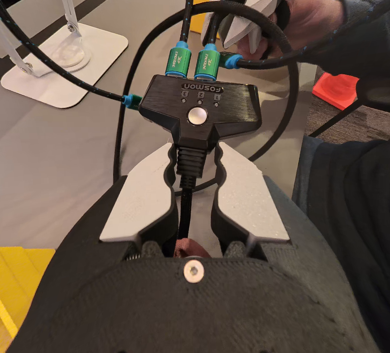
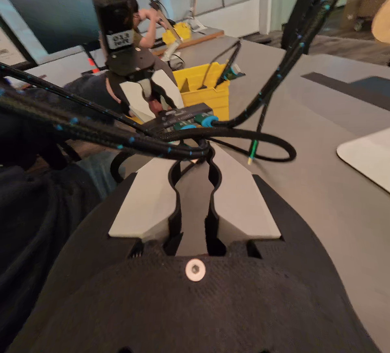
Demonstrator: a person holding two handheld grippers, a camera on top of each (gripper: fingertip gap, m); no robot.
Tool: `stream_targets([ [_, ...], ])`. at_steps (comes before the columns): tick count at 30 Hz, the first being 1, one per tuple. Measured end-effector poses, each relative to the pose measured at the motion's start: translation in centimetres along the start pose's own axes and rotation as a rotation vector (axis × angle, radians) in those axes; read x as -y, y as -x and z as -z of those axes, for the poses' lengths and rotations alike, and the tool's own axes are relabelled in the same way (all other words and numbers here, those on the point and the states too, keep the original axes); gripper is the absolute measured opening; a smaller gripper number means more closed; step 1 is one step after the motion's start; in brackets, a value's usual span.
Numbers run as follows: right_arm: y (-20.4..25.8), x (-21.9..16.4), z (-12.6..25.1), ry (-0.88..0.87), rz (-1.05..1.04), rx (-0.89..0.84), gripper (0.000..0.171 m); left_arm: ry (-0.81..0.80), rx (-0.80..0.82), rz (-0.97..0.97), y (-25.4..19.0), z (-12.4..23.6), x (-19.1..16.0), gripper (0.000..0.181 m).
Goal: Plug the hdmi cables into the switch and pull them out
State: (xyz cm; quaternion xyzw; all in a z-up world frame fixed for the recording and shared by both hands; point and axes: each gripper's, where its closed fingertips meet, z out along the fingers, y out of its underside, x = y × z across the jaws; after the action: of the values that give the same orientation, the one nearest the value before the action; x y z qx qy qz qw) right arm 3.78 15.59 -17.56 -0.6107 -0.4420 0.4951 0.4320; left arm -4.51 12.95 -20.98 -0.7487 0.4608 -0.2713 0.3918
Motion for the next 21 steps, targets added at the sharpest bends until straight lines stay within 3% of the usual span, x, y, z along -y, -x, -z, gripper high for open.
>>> stream_targets([
  [6, 1.8, 0.6, -1.8, -0.013, 0.049, 0.132, 0.023, -0.019, -0.032, -0.009, -0.5, 0.3, 0.5, 0.034],
  [12, 2.1, 0.8, -2.3, -0.04, 0.058, 0.183, 0.016, -0.017, -0.055, -0.005, -0.9, 0.4, 0.6, 0.034],
  [21, 2.4, 1.1, -2.8, -0.044, 0.161, 0.227, 0.022, -0.016, -0.103, 0.037, -1.0, 0.7, 0.6, 0.033],
])
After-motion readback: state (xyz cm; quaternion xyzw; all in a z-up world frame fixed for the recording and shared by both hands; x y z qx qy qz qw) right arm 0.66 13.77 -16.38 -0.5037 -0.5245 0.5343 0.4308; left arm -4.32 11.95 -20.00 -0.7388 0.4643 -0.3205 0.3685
